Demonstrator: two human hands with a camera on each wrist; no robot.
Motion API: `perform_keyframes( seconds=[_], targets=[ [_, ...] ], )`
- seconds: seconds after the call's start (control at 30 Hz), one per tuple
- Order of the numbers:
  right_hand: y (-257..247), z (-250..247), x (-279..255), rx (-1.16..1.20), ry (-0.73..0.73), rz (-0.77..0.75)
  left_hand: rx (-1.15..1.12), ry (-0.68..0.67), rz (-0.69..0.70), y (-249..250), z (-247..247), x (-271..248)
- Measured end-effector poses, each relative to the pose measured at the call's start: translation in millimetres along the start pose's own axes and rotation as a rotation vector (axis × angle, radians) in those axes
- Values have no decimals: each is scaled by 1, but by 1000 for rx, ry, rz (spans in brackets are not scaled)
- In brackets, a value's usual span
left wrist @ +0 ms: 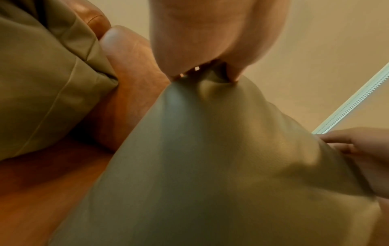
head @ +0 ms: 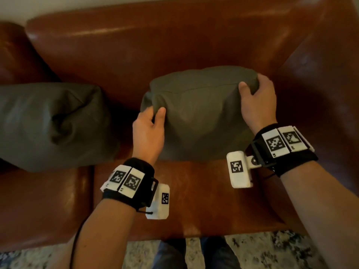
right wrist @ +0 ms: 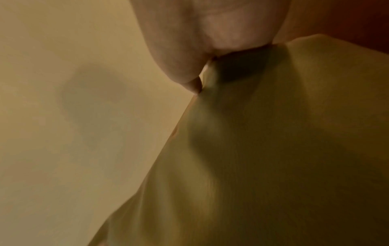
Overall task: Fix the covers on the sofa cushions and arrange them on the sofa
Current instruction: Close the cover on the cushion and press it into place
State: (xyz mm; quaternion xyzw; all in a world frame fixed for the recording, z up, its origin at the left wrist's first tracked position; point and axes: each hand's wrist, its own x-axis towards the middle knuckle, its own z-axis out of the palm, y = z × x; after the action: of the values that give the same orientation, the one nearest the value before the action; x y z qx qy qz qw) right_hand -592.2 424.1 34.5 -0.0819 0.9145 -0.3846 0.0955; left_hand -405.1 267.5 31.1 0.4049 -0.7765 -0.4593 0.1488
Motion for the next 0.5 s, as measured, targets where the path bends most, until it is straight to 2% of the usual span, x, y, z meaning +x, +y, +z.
perform_keyframes(
  seconds=[0.03, 0.1, 0.17, 0.2, 0.23, 0.3, 0.4, 0.5],
  targets=[
    [-9, 2, -6, -54, 33, -70, 5, -15, 9, 1, 2, 3],
    [-35, 8, -22, -135, 69, -310, 34, -50, 43, 3, 6, 7],
    [-62, 28, -32, -182, -84, -498, 14, -72, 80, 0, 10, 9],
    [-71, 41, -34, -224, -182, -543, -17, -75, 88, -1, 11, 8],
    [-78, 54, -35, -278, -258, -561, -52, -68, 96, -4, 11, 6],
    [-81, 78, -33, -385, -310, -570, -83, -15, 134, -10, 4, 2],
    [-73, 94, -29, -425, -257, -592, -38, 119, 177, -28, -11, 4],
    [-64, 95, -30, -384, -215, -612, -6, 131, 123, -47, -22, 22]
  ],
)
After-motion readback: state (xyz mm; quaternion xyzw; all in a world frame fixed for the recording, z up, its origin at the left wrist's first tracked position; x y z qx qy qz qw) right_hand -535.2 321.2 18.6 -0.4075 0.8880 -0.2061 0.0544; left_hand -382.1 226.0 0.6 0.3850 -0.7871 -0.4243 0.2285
